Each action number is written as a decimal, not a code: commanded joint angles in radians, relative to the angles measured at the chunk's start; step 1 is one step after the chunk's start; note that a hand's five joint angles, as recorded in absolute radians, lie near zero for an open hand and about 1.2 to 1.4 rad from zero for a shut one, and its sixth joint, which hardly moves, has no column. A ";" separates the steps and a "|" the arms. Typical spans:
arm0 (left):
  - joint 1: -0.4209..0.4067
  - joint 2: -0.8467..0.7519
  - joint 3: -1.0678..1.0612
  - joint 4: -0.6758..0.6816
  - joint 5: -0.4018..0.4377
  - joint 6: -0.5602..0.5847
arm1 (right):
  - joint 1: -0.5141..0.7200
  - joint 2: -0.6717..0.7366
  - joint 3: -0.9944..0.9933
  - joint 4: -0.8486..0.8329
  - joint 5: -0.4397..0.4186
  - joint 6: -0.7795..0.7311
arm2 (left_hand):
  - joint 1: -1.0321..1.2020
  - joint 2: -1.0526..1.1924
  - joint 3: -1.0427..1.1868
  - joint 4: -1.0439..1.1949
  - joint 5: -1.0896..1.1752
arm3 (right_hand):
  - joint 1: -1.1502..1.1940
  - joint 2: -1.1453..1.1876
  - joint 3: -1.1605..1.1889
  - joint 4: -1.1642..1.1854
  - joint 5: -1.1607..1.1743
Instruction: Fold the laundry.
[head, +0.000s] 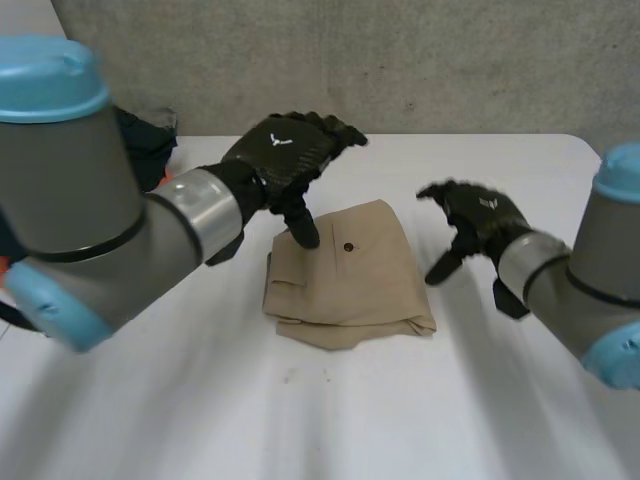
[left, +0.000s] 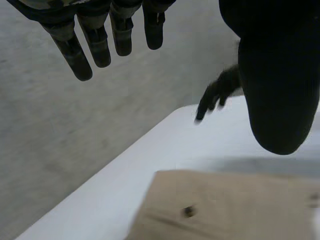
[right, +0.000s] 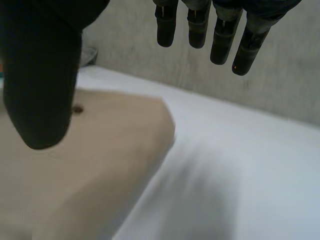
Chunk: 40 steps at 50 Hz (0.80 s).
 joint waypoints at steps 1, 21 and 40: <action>0.017 0.079 -0.126 0.006 0.191 -0.064 | -0.007 0.023 0.115 -0.055 -0.037 0.043 | 0.030 0.011 0.005 0.013 -0.006 | -0.007 -0.041 -0.041 -0.065 -0.058; 0.020 0.087 -0.130 0.004 0.166 -0.067 | 0.090 0.265 -0.030 -0.126 -0.031 0.061 | 0.030 0.011 0.005 0.013 -0.006 | 0.167 0.133 0.133 0.110 0.116; 0.017 0.084 -0.138 0.007 0.168 -0.068 | 0.078 0.400 -0.288 -0.152 0.109 0.052 | 0.018 0.000 -0.006 0.001 -0.017 | 1.215 1.181 1.180 1.157 1.163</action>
